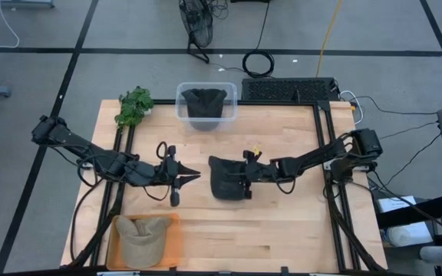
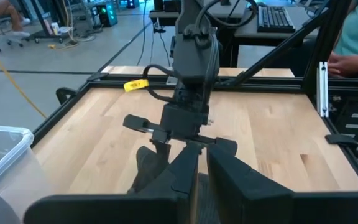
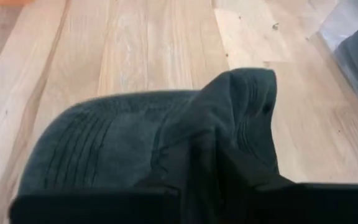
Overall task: Pick & Place hat
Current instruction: Put the black cap into the transparent bin
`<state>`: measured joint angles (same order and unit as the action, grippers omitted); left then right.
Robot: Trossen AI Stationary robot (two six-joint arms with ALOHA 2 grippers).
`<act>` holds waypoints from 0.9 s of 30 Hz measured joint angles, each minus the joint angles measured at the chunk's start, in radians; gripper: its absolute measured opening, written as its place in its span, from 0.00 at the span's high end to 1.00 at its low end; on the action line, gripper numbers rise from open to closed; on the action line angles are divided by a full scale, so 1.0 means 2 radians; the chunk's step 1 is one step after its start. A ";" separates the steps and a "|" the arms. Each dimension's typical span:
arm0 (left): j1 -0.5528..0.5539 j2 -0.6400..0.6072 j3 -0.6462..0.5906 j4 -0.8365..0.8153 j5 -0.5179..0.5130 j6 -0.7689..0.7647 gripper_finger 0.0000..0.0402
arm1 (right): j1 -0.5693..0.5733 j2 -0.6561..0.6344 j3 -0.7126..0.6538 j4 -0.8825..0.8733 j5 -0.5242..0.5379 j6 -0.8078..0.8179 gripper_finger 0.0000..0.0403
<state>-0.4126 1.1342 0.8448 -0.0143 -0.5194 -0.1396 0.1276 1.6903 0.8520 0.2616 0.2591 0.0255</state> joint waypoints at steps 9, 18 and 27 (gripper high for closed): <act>0.022 0.058 0.000 0.020 0.003 -0.013 0.88 | 0.018 -0.066 0.000 -0.006 0.007 0.013 0.73; 0.096 0.134 0.000 0.047 0.107 -0.029 0.85 | 0.056 -0.168 0.001 -0.130 0.027 0.047 0.75; 0.133 0.208 0.000 0.104 0.170 -0.054 0.50 | 0.072 -0.191 -0.047 -0.134 0.029 0.061 0.77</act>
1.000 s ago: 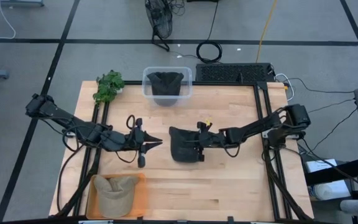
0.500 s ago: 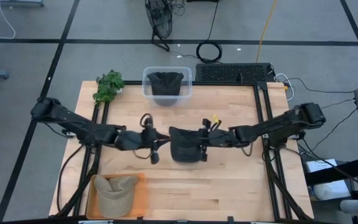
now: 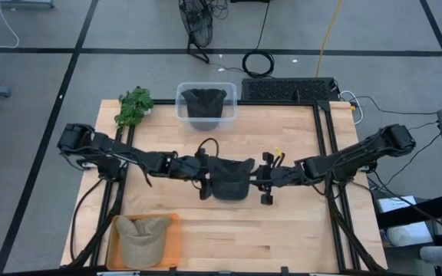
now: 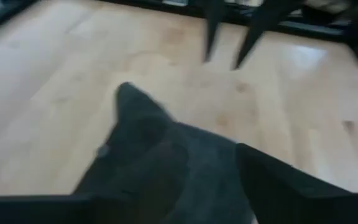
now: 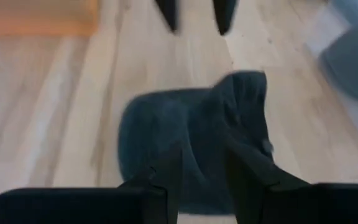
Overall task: Pick & Place hat
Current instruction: Put the black cap into the transparent bin
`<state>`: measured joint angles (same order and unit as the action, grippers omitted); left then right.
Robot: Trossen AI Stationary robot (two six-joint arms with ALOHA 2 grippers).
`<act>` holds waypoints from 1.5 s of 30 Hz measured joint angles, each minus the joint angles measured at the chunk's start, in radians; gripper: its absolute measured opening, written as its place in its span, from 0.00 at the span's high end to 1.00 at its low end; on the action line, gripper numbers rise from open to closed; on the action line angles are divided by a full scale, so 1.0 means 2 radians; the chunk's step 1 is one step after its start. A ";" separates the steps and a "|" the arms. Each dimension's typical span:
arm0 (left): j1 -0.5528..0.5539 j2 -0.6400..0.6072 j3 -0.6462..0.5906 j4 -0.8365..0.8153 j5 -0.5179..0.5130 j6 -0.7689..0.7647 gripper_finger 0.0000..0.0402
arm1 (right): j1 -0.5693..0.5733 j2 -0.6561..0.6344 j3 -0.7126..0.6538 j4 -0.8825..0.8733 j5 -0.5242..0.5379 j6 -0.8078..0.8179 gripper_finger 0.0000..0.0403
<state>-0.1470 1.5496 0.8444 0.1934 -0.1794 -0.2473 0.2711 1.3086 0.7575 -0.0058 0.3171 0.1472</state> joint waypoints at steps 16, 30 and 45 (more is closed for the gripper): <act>0.026 0.083 0.000 0.076 0.077 0.001 0.31 | -0.010 -0.070 -0.093 0.119 0.024 0.012 0.78; 0.024 0.083 0.000 0.061 0.005 0.054 0.31 | -0.010 -0.088 -0.102 0.125 0.023 0.012 0.78; 0.029 0.130 0.000 0.075 -0.016 0.090 0.31 | -0.010 -0.088 -0.102 0.129 0.022 0.012 0.78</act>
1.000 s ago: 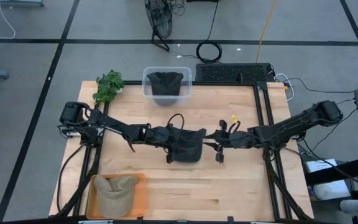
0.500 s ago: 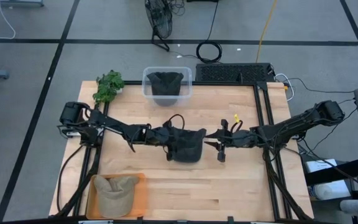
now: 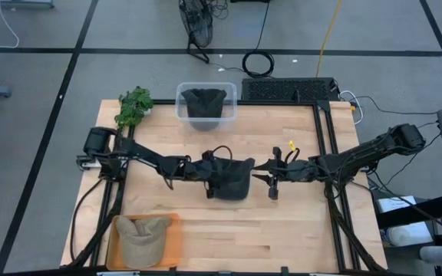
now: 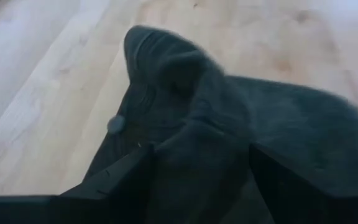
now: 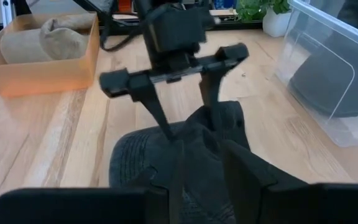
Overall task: Pick & Place hat
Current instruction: Put the black cap into the transparent bin
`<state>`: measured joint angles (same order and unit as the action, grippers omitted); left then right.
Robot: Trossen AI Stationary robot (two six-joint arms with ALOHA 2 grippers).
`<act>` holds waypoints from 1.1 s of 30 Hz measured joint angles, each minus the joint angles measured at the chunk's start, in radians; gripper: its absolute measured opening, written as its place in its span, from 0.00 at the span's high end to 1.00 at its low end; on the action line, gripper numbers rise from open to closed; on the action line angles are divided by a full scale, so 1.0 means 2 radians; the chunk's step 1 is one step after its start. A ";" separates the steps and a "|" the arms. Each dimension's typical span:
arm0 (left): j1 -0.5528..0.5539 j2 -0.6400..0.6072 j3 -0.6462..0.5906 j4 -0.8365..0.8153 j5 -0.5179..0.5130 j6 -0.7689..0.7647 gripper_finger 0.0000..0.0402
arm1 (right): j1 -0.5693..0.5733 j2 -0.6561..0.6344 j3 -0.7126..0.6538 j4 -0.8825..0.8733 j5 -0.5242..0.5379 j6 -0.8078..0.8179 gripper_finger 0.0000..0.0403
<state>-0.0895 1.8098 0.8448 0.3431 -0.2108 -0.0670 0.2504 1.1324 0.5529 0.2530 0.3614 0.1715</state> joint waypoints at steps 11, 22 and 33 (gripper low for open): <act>0.024 -0.005 0.000 0.010 0.032 -0.059 0.32 | 0.000 0.000 0.000 -0.001 0.000 0.000 0.78; 0.024 -0.007 0.000 0.012 0.053 -0.057 0.50 | 0.000 0.000 0.000 -0.001 0.000 0.000 0.78; 0.024 -0.007 0.000 -0.004 0.053 -0.056 0.75 | 0.000 0.000 0.000 -0.001 0.000 0.000 0.78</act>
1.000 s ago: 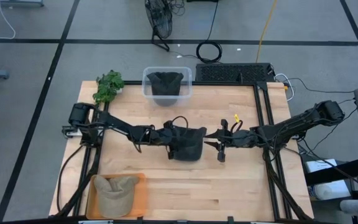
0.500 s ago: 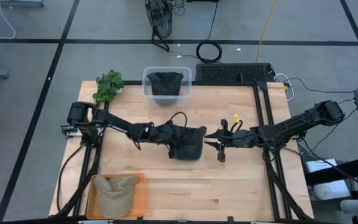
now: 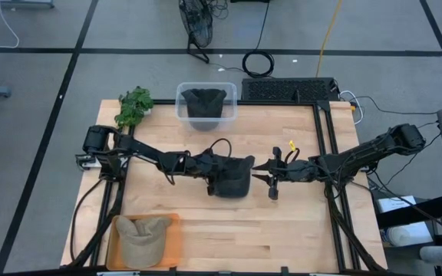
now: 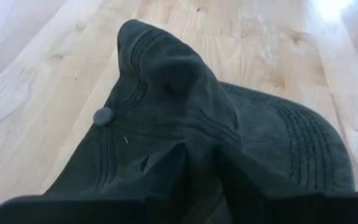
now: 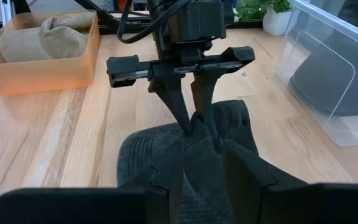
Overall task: Pick & Place hat
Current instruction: Put the black cap into the transparent bin
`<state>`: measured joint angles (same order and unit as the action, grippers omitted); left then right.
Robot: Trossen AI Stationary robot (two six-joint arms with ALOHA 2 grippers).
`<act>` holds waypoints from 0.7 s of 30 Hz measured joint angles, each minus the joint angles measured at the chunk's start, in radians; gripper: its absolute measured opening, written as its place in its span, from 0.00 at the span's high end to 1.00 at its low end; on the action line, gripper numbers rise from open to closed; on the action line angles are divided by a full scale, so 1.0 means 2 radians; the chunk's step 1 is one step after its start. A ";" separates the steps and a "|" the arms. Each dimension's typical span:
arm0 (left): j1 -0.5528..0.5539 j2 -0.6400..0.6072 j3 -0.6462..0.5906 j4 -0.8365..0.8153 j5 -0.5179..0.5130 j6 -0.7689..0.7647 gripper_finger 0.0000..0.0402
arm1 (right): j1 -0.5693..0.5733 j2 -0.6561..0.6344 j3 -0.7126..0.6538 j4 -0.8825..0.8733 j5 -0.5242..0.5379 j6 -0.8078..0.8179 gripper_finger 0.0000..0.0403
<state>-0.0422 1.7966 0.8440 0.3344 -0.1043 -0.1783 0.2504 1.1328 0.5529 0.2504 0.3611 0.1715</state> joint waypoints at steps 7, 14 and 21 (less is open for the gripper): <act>0.001 0.000 0.000 -0.008 0.000 0.008 0.88 | 0.000 0.000 0.000 0.000 0.000 0.000 0.78; 0.001 0.000 0.000 -0.008 0.000 0.029 0.98 | 0.000 0.000 -0.016 0.029 0.000 0.000 0.78; 0.001 0.000 0.000 -0.008 -0.009 0.049 0.94 | 0.000 0.001 -0.051 0.111 0.000 -0.003 0.78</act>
<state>-0.0395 1.7966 0.8444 0.3183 -0.1218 -0.0806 0.2504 1.1339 0.4514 0.4728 0.3614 0.1659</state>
